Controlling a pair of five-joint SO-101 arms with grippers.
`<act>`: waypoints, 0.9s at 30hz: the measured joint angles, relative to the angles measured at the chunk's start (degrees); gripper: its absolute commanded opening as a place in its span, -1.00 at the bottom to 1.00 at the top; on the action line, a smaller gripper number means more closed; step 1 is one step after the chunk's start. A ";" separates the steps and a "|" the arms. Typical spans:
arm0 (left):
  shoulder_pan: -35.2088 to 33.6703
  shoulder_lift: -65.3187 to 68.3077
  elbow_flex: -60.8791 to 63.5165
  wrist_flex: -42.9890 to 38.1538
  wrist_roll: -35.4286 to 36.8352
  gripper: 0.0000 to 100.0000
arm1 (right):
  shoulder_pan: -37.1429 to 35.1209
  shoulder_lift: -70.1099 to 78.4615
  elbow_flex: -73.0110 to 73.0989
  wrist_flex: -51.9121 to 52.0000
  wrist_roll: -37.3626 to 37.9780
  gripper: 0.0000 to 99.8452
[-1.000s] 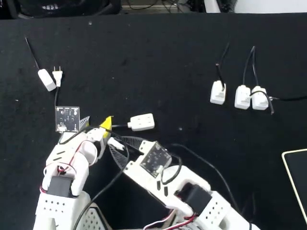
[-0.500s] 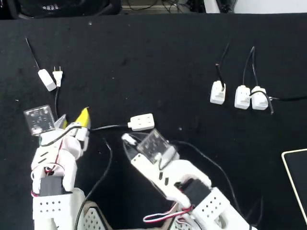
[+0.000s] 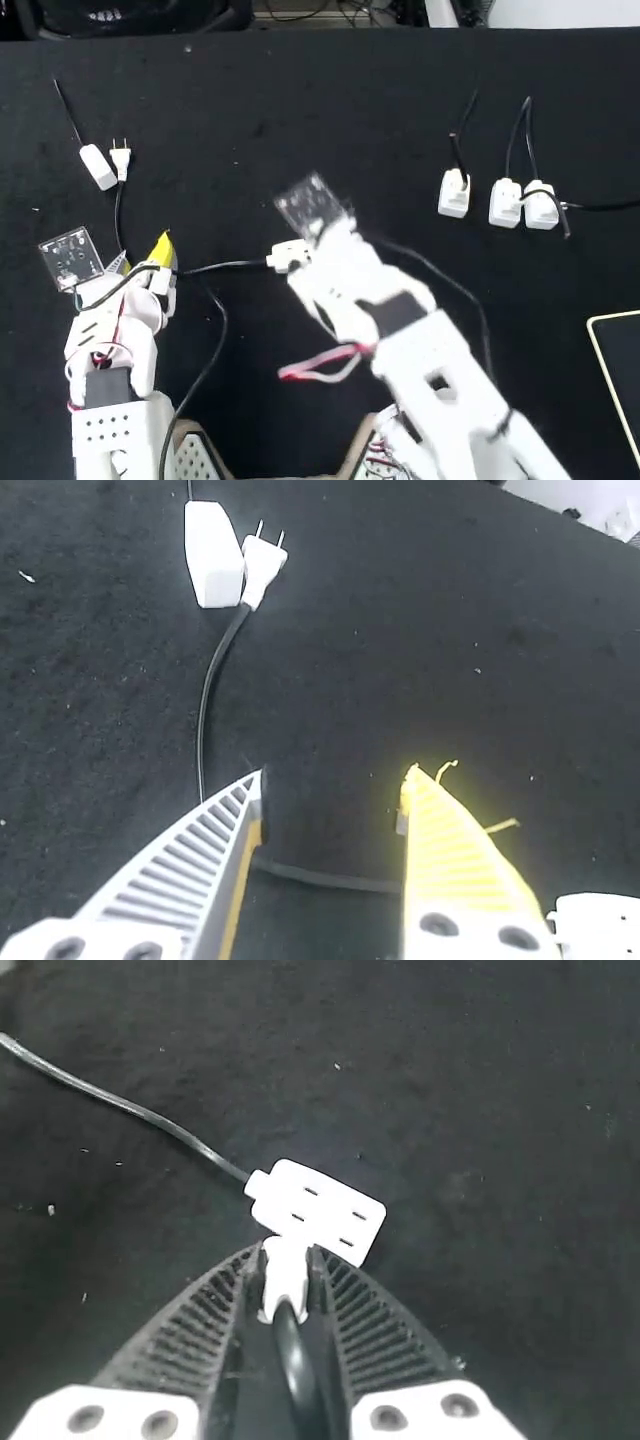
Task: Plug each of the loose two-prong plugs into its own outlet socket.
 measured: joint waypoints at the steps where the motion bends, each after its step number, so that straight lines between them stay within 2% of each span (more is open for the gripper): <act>1: 0.00 0.00 0.00 -0.09 0.00 -0.56 | 0.35 3.08 -2.55 0.62 0.00 -0.98; 7: 0.00 0.00 0.00 -0.09 0.00 -0.56 | 4.13 18.90 -16.18 5.10 -0.44 -0.98; 15: 0.00 0.00 0.00 -0.09 0.00 -0.56 | 5.45 33.32 -30.51 15.38 -8.09 -0.98; 27: 0.00 0.00 0.00 -0.09 0.00 -0.56 | 5.54 44.92 -38.86 18.11 -12.04 -0.98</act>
